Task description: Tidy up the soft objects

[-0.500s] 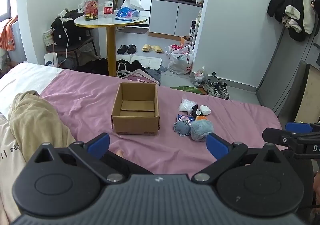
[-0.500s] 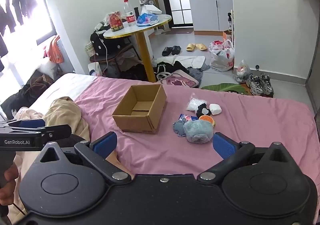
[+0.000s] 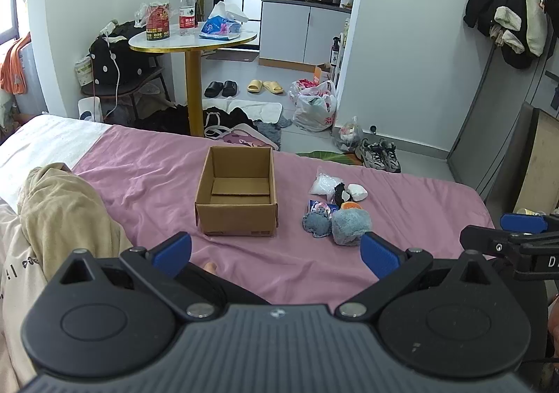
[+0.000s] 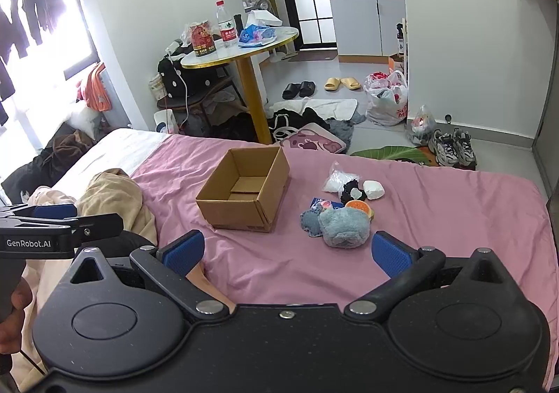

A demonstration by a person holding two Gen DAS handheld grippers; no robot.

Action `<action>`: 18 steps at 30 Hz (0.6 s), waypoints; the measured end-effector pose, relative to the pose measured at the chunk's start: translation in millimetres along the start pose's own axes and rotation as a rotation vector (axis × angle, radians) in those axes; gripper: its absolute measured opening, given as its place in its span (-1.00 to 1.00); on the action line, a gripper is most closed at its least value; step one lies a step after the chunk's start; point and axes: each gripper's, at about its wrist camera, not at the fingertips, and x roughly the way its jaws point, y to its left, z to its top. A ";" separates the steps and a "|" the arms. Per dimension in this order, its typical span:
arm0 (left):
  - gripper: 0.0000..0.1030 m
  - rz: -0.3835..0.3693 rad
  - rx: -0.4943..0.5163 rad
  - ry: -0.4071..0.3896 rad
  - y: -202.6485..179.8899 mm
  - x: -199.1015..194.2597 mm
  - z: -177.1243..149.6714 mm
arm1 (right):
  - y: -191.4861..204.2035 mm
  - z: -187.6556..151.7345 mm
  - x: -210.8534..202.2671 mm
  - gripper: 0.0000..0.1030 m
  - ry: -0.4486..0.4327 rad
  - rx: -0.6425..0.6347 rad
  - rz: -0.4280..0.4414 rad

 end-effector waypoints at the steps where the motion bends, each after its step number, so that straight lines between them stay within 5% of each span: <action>1: 0.98 0.001 0.001 -0.001 -0.7 -0.9 0.4 | 0.4 0.6 0.1 1.00 0.001 0.001 0.002; 18: 0.99 0.010 0.006 -0.002 -1.1 1.7 3.2 | -1.3 2.8 -7.1 1.00 -0.002 -0.012 0.020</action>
